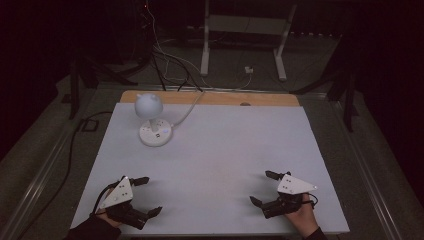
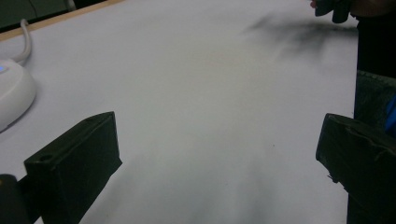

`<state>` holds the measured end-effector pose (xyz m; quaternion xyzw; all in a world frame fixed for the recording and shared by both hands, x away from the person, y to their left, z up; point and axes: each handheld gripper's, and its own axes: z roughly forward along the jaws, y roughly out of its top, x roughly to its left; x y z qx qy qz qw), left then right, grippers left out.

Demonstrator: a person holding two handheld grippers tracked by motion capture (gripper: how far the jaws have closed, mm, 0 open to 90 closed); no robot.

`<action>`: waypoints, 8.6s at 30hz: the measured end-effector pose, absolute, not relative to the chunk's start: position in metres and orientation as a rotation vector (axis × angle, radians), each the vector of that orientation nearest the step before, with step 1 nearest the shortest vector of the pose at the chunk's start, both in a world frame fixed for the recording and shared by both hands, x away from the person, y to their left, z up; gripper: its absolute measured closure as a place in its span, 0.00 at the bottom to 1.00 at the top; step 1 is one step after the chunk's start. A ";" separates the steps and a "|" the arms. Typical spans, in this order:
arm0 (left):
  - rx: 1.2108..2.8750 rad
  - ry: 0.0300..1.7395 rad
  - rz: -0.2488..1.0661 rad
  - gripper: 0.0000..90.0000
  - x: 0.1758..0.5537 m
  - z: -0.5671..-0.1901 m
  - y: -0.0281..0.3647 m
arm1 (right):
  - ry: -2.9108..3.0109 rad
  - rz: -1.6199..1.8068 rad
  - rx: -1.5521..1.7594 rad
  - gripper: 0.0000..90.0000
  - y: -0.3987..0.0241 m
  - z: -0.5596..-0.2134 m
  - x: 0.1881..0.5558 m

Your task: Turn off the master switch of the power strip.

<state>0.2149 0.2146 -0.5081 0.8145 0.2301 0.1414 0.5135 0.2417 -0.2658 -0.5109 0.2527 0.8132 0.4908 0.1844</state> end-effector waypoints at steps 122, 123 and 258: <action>1.811 0.837 0.611 0.00 0.299 -0.459 0.161 | 2.255 1.395 0.734 0.00 -0.269 -0.501 0.237; 1.817 0.835 0.621 0.00 0.300 -0.460 0.160 | 2.254 1.395 0.731 0.00 -0.269 -0.501 0.237; 2.203 1.066 1.089 1.00 0.410 -0.520 0.137 | 2.261 1.417 0.732 0.00 -0.270 -0.501 0.236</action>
